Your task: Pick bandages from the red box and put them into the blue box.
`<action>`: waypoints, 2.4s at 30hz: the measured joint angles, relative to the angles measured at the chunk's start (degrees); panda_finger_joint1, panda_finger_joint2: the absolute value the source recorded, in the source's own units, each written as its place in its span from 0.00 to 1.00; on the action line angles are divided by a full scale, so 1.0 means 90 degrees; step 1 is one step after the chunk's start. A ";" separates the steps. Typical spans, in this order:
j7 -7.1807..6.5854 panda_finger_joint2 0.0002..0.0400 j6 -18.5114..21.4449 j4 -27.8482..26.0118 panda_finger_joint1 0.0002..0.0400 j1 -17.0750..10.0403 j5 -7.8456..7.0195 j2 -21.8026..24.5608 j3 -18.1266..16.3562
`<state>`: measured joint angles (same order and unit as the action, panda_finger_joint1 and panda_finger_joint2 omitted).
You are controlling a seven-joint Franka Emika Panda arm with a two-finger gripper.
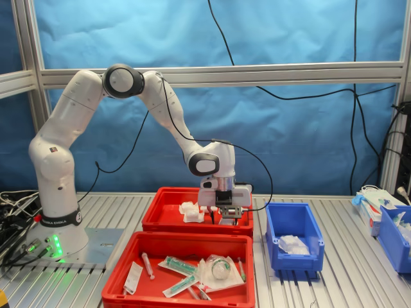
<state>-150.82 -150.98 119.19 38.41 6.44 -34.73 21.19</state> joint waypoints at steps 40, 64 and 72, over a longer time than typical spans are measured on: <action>0.0000 0.22 -0.0032 -0.0048 0.22 0.0000 0.0000 -0.0002 0.0002; 0.0000 0.20 0.0477 -0.0045 0.20 0.0000 0.0000 0.0271 0.0006; 0.0000 0.20 0.1168 -0.0075 0.20 0.0001 0.0000 0.0861 0.0065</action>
<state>-150.82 -140.47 118.52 38.42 6.44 -26.98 21.78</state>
